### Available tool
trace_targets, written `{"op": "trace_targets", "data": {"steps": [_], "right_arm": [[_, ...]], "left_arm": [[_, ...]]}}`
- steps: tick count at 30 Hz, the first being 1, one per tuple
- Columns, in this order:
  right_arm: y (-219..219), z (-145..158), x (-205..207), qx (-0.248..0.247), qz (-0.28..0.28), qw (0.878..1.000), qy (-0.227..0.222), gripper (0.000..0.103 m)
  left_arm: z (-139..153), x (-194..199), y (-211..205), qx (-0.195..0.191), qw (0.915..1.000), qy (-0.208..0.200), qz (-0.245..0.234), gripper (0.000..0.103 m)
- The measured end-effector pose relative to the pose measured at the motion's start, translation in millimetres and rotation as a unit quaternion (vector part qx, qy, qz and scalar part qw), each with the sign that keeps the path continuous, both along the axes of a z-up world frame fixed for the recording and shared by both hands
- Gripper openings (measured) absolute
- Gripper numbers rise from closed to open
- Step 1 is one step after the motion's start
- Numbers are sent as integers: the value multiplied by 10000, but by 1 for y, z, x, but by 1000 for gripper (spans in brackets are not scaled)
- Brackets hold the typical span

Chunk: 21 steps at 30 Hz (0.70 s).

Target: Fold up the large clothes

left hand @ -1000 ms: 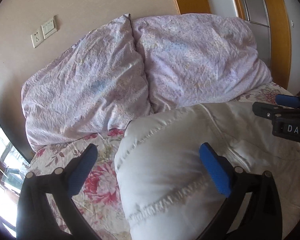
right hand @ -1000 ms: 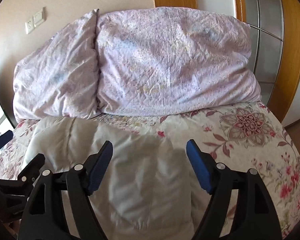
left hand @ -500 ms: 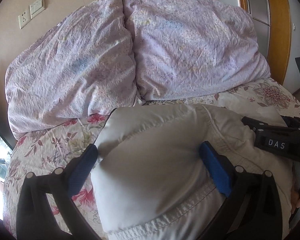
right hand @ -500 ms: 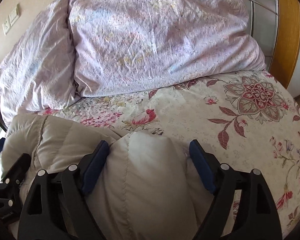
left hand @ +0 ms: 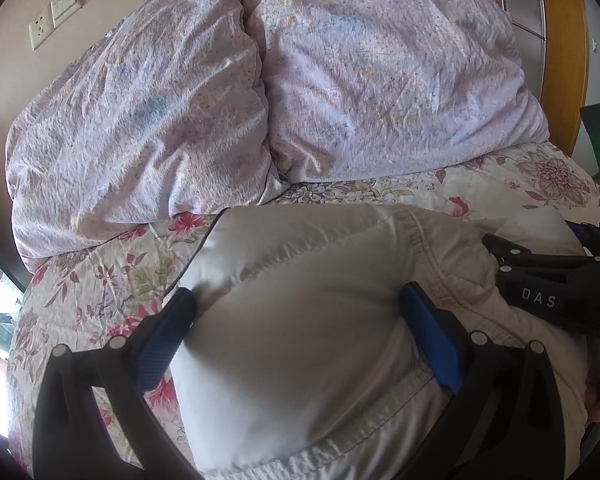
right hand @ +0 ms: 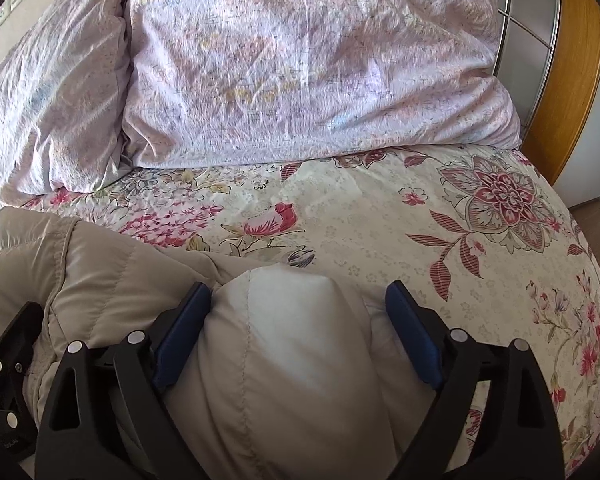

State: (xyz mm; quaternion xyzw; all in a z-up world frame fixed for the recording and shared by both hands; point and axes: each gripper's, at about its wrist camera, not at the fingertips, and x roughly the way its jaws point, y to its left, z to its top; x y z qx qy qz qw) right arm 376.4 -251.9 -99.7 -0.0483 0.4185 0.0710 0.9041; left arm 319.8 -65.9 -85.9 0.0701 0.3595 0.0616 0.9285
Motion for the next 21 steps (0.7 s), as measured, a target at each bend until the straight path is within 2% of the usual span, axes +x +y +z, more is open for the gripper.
{"op": "trace_targets", "data": {"steps": [21], "right_arm": [[-3,3,-4,116,-120,9996,-222,91]], "left_arm": [[-2,0,0,79,9999,-9,123,101]]}}
